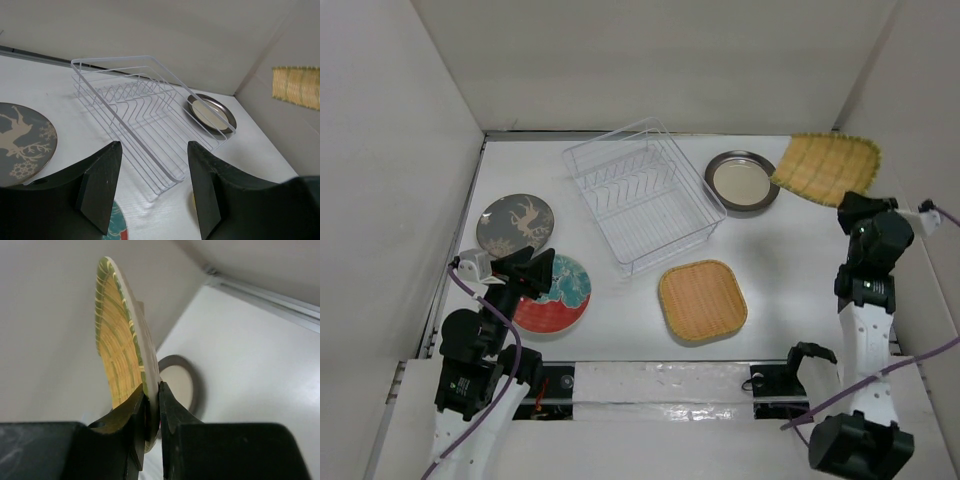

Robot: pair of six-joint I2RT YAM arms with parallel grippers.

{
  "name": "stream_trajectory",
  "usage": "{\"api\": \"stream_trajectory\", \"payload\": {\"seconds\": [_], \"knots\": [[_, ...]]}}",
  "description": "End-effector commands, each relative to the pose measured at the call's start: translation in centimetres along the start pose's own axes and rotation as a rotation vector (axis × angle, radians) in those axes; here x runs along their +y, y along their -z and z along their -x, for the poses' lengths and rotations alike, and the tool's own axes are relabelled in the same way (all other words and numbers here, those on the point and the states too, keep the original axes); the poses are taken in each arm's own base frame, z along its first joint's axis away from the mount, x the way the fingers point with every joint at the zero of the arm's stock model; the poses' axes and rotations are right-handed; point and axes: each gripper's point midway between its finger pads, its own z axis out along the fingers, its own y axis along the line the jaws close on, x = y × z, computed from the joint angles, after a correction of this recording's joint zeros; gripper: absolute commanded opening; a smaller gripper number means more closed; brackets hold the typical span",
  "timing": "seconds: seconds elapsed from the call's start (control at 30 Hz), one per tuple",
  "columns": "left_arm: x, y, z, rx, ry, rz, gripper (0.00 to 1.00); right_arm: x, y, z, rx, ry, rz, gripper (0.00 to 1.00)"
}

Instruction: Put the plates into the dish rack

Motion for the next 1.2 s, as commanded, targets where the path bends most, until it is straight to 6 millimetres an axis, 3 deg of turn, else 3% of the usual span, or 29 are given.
{"api": "stream_trajectory", "payload": {"seconds": [0.0, 0.07, 0.1, 0.13, 0.2, 0.23, 0.27, 0.3, 0.33, 0.37, 0.43, 0.47, 0.53, 0.57, 0.6, 0.8, 0.9, 0.97, 1.17], "knots": [[-0.5, -0.3, 0.5, -0.007, 0.007, -0.015, 0.52, 13.0, 0.0, 1.0, 0.048, 0.138, 0.380, 0.00], [-0.4, -0.5, 0.2, 0.003, 0.006, -0.010, 0.55, 17.1, -0.5, -1.4, 0.129, 0.230, 0.482, 0.00], [-0.3, -0.5, 0.2, 0.005, 0.006, -0.010, 0.57, 17.4, -2.1, -6.5, 0.264, 0.356, 0.473, 0.00], [-0.4, -0.6, 0.2, 0.005, 0.007, -0.010, 0.58, 21.8, -2.0, -5.0, 0.237, 0.385, 0.540, 0.00], [-0.4, -0.6, 0.2, 0.007, 0.007, -0.009, 0.58, 24.6, -1.4, -9.3, 0.363, 0.498, 0.621, 0.00], [-0.2, -0.7, 0.0, 0.012, 0.008, -0.003, 0.58, 27.1, -2.3, -10.1, 0.360, 0.528, 0.649, 0.00], [-0.2, -0.8, 0.0, 0.015, 0.008, 0.000, 0.58, 27.6, -3.6, -10.2, 0.313, 0.568, 0.584, 0.00], [-0.2, -0.8, 0.0, 0.016, 0.010, 0.002, 0.58, 27.9, -3.4, -11.9, 0.329, 0.658, 0.562, 0.00], [-0.1, -0.8, -0.1, 0.019, 0.010, 0.003, 0.58, 27.3, -5.3, -14.7, 0.362, 0.718, 0.512, 0.00], [-0.1, -0.8, -0.1, 0.019, 0.010, 0.003, 0.58, 29.5, -5.7, -13.4, 0.306, 0.726, 0.507, 0.00], [-0.1, -0.9, -0.1, 0.020, 0.010, 0.004, 0.58, 29.9, -6.3, -15.6, 0.336, 0.787, 0.494, 0.00], [-0.1, -0.9, -0.2, 0.023, 0.010, 0.007, 0.58, 30.5, -7.6, -16.7, 0.325, 0.803, 0.474, 0.00], [0.0, -1.0, -0.2, 0.025, 0.009, 0.009, 0.58, 30.6, -8.0, -18.2, 0.323, 0.852, 0.440, 0.00], [0.0, -1.0, -0.3, 0.027, 0.009, 0.012, 0.58, 30.0, -8.9, -20.0, 0.332, 0.880, 0.418, 0.00], [0.1, -1.0, -0.3, 0.029, 0.009, 0.014, 0.58, 30.9, -9.2, -19.4, 0.308, 0.883, 0.420, 0.00], [0.3, -1.2, -0.5, 0.036, 0.006, 0.024, 0.58, 31.7, -9.7, -22.7, 0.253, 0.956, 0.381, 0.00], [0.3, -1.3, -0.6, 0.042, 0.006, 0.027, 0.58, 32.2, -9.6, -23.1, 0.220, 0.987, 0.381, 0.00], [0.3, -1.3, -0.5, 0.042, 0.004, 0.027, 0.58, 31.7, -10.2, -23.4, 0.208, 1.011, 0.353, 0.00], [0.3, -1.4, -0.6, 0.043, 0.004, 0.027, 0.58, 30.5, -9.7, -27.0, 0.244, 1.056, 0.371, 0.00]]}}
